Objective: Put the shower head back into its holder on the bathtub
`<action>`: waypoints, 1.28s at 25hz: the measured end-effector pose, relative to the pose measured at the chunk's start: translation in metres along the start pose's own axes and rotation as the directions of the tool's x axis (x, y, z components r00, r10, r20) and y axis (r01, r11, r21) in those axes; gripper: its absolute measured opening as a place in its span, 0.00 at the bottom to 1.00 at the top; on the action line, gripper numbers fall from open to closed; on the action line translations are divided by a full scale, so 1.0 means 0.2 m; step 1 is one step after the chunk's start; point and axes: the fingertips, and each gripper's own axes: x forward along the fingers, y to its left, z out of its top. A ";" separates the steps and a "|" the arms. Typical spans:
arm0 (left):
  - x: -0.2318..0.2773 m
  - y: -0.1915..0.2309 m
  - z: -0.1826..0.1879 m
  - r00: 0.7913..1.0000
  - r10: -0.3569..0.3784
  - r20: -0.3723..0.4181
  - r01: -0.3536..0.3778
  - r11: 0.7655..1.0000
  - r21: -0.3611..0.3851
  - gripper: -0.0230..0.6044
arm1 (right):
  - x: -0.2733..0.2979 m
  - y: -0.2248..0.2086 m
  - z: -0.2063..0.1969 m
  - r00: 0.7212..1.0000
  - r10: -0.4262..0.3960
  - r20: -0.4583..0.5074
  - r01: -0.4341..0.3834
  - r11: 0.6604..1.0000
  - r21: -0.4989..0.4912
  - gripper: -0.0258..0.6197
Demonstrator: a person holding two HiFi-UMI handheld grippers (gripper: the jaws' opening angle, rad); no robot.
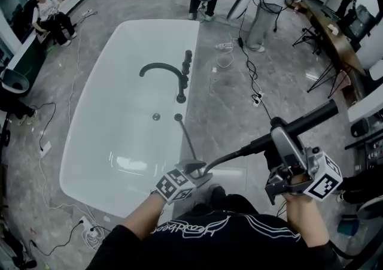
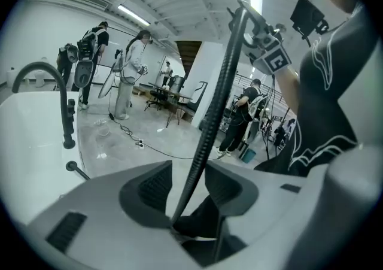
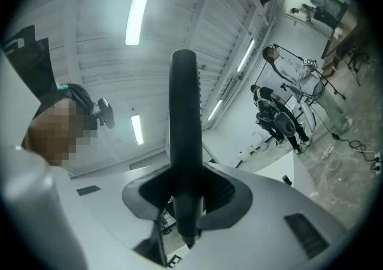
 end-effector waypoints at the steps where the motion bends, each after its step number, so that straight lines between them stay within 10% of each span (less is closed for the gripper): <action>1: 0.02 0.01 -0.02 1.000 -0.005 -0.009 0.005 1.000 -0.007 0.28 | 0.01 0.00 0.02 1.000 0.009 0.008 -0.009 1.000 0.011 0.23; 9: 0.14 0.11 -0.12 0.999 0.007 -0.031 -0.010 0.994 -0.107 0.17 | 0.03 -0.12 0.19 0.999 0.030 0.029 -0.030 1.000 -0.002 0.23; 22: -0.06 0.37 -0.10 0.989 0.146 -0.023 -0.147 0.961 -0.236 0.14 | -0.01 -0.72 0.05 0.966 -0.203 -0.162 0.189 0.977 -0.098 0.23; 32: -0.47 0.67 0.08 0.923 0.381 0.055 -0.345 0.881 -0.326 0.14 | 0.13 -0.83 -0.08 0.957 -0.164 -0.239 0.155 0.986 -0.055 0.23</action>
